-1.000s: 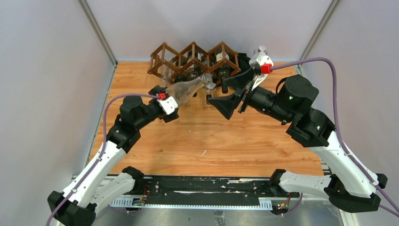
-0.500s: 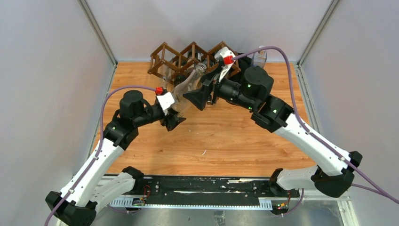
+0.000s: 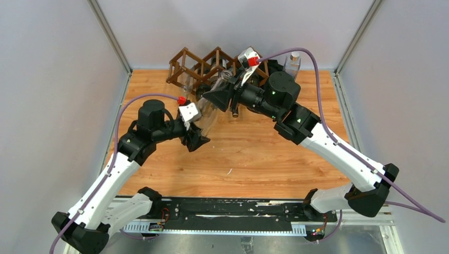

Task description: Take the wine bottle off the wine rack

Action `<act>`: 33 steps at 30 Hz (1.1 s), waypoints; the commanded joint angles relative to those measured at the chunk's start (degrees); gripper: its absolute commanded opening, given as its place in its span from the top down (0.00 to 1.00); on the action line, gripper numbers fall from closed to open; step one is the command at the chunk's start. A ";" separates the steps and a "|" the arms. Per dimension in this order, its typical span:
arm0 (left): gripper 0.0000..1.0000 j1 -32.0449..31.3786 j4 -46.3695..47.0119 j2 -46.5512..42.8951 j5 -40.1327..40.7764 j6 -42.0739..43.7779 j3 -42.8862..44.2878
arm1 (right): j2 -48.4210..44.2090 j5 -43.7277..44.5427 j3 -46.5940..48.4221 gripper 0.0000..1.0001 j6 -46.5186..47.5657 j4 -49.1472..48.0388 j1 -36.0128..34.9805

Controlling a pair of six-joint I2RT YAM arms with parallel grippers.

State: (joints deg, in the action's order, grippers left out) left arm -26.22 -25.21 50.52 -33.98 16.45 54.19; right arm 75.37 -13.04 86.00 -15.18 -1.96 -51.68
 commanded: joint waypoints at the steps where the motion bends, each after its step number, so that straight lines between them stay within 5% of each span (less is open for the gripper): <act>1: 0.01 -0.33 -2.61 3.46 4.38 -0.73 8.87 | -0.34 4.03 3.50 1.00 2.67 6.48 2.67; 10: 0.00 7.74 -36.55 27.92 12.10 0.72 38.51 | -2.35 6.55 0.86 1.00 4.66 15.72 15.73; 17: 0.00 11.88 -37.98 29.18 11.38 0.15 41.59 | -5.54 6.24 -2.90 1.00 5.63 18.30 26.26; 25: 0.00 12.45 -39.83 33.27 22.90 -1.41 45.63 | -4.19 24.22 -4.80 1.00 9.66 21.33 29.08; 33: 0.00 13.96 -42.15 35.63 21.84 -2.76 52.23 | 0.82 37.04 -8.01 1.00 11.70 16.22 32.98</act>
State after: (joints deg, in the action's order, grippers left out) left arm -12.78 -64.79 85.78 -12.97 15.03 102.39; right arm 75.48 14.50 78.65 -5.43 24.05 -21.34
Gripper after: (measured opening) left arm 0.997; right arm 0.449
